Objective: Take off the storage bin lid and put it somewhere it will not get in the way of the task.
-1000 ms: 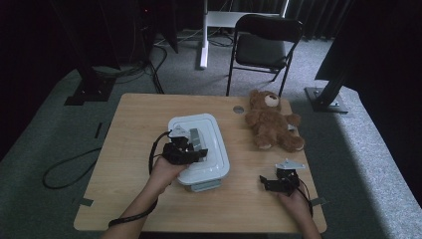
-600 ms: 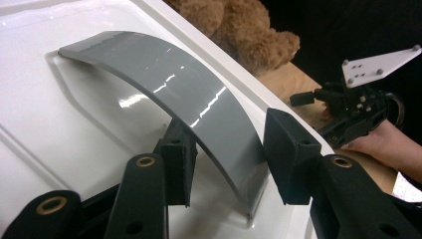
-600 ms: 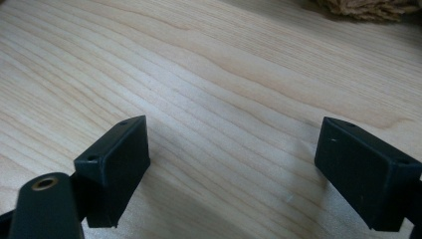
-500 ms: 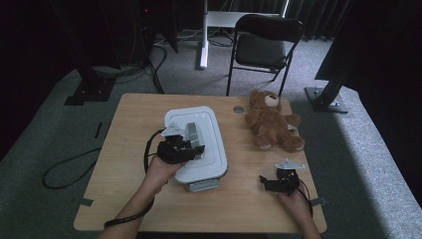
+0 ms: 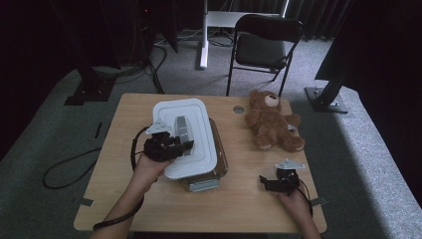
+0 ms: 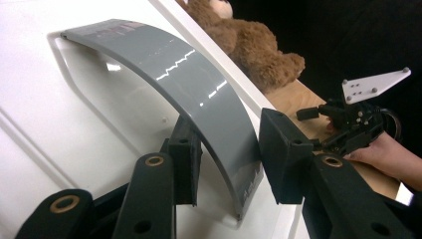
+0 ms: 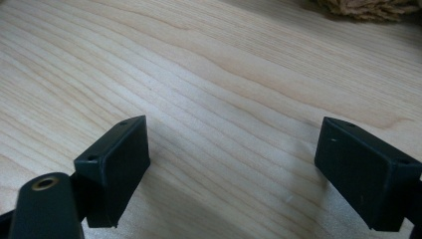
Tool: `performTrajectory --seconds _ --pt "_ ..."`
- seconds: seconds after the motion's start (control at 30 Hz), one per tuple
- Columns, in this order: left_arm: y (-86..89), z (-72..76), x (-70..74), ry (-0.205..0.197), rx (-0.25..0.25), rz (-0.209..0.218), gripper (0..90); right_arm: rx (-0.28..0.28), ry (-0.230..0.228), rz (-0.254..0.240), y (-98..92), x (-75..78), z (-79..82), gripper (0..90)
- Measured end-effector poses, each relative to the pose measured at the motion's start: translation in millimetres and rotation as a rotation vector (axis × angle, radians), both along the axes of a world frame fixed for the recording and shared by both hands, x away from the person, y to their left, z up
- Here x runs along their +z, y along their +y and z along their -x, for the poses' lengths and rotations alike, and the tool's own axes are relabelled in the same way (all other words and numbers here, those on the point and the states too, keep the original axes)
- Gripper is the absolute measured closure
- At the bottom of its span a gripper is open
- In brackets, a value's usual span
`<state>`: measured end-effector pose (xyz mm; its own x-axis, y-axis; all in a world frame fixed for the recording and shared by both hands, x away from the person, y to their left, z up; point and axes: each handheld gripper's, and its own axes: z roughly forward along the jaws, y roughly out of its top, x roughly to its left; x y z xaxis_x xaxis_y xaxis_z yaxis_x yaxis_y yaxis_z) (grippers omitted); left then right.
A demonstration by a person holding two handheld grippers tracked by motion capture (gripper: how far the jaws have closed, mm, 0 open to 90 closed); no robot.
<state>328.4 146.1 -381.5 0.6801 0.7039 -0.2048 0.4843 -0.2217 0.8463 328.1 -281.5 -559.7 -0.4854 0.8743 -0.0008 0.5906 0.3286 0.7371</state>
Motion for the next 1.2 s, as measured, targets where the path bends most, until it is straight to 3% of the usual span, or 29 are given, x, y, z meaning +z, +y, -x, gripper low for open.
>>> performTrajectory --seconds 0.37,0.73,1.0,1.2 --pt "32.8 10.4 13.2 -0.023 0.054 0.003 62.8 0.000 0.000 0.000 0.0 0.0 0.0 13.2" --pt "77.9 22.0 19.5 -0.040 0.133 -0.009 62.8 0.000 0.000 0.001 0.0 0.0 0.0 13.2" --pt "106.3 26.8 13.0 -0.031 0.183 0.003 62.8 0.000 0.000 0.000 0.0 0.0 0.0 13.2" --pt "125.6 28.7 0.3 -0.005 0.217 0.001 62.9 0.000 0.000 0.000 0.0 -0.1 0.0 13.2"
